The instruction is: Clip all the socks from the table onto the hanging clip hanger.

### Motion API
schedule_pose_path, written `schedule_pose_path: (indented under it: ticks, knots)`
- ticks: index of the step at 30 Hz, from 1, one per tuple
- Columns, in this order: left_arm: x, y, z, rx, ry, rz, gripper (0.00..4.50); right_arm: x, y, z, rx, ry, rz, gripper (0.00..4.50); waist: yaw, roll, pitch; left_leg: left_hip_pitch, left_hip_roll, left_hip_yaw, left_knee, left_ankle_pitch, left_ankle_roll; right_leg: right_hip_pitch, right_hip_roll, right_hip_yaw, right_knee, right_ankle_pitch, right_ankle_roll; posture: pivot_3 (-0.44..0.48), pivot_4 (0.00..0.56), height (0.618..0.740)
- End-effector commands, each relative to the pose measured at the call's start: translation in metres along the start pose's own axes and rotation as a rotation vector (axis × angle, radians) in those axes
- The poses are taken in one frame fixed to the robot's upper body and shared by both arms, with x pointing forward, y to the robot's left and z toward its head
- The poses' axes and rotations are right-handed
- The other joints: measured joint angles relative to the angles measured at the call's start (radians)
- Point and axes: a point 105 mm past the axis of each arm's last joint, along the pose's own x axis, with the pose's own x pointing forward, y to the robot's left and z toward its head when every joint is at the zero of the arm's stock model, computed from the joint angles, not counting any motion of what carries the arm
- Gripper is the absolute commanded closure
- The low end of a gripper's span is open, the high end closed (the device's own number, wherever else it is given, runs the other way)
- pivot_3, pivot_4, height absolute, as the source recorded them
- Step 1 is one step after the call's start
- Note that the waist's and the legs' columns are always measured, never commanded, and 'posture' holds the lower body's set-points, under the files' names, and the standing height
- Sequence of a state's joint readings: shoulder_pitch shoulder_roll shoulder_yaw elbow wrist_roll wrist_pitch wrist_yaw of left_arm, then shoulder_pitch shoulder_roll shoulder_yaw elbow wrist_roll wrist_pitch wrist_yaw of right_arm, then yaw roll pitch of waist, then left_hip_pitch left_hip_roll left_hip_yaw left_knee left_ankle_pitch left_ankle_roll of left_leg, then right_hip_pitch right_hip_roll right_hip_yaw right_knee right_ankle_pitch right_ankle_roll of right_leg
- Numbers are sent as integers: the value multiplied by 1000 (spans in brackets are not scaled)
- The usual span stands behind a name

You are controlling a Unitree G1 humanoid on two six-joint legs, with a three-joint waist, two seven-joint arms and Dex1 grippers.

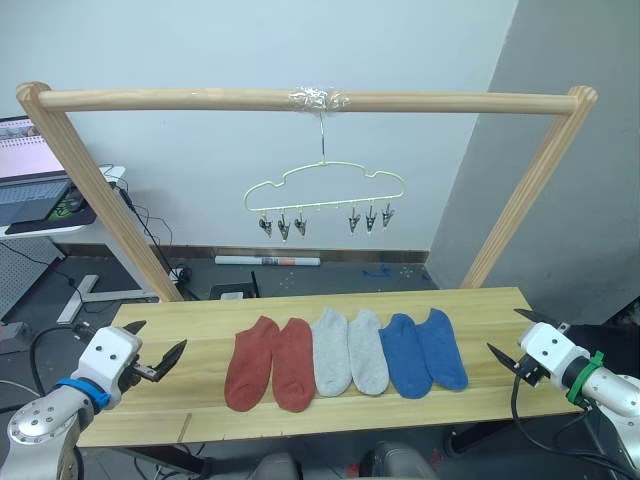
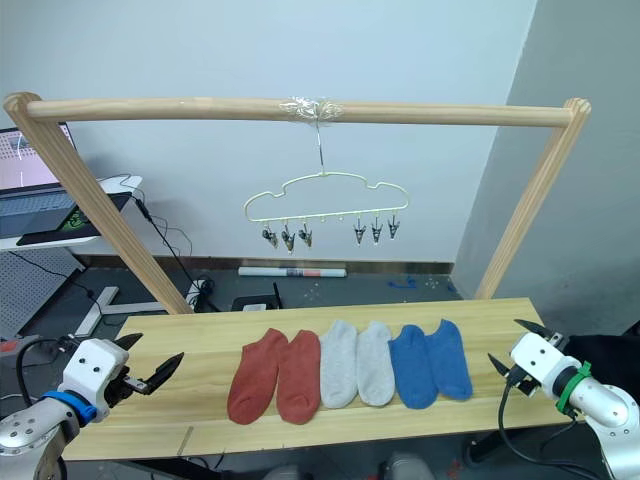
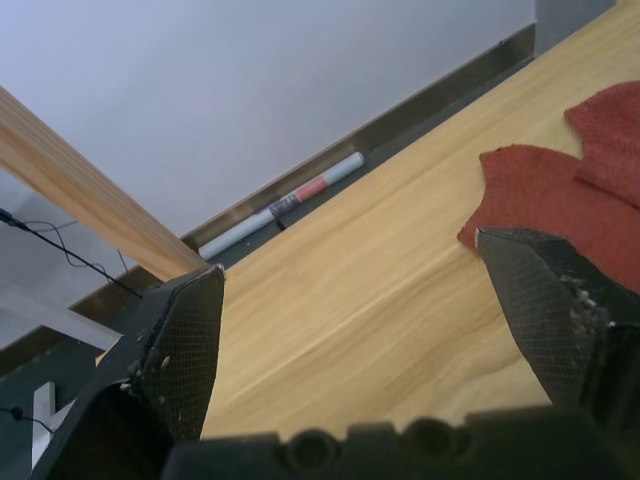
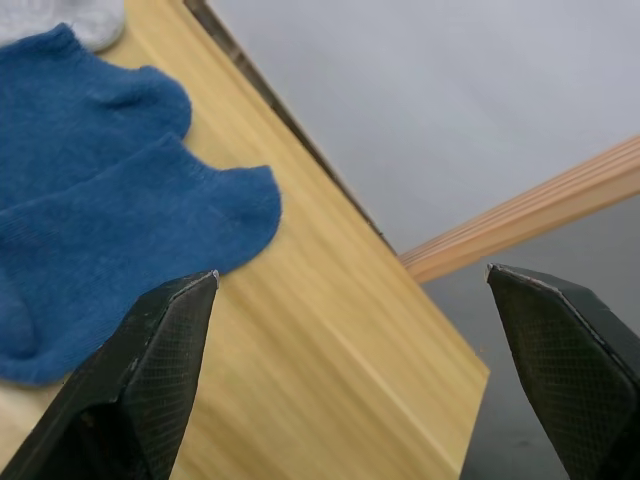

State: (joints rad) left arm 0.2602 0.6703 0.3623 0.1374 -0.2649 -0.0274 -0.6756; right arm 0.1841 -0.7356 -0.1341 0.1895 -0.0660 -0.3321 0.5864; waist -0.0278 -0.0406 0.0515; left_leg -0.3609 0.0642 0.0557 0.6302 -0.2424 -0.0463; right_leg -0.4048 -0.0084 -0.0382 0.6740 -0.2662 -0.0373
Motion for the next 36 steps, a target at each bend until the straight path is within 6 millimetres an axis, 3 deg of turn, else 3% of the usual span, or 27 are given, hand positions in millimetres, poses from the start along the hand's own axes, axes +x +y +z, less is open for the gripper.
schedule_pose_path:
  ticks: [1,5,13,17,25,30,36]
  knots:
    - [3,1,20,-18,-76,32,7,0,-7,12,0,-68,-34,0,-1,0,0,0,0,0,0,0,0,0,0,0,0,1,2,4,0,740]
    - [13,-17,38,-108,-154,20,7,-1,5,31,55,-169,15,0,-1,-1,2,0,0,1,0,1,1,0,0,0,0,2,3,-11,31,740]
    - [40,-44,96,-177,-325,46,7,2,23,116,166,-424,137,0,2,0,29,2,0,-1,0,1,1,1,0,3,4,2,3,-39,111,740]
    - [45,-47,122,-210,-394,57,7,5,24,168,212,-537,218,0,-3,-2,65,2,0,-3,1,1,1,1,2,5,5,1,2,-60,156,740]
    - [71,-50,158,-302,-484,85,7,12,17,230,238,-666,262,0,3,-7,123,-3,-1,-5,1,1,1,-2,6,6,4,1,6,-80,232,740]
    - [77,-54,176,-307,-536,67,7,13,17,252,264,-714,289,0,0,-8,157,-5,-1,-8,0,-2,0,-2,6,6,1,-1,11,-88,266,740]
    - [84,-50,187,-329,-566,79,7,14,14,257,275,-717,300,0,-1,-9,192,-7,-1,-9,0,-4,0,-3,5,6,-2,-1,11,-100,288,740]
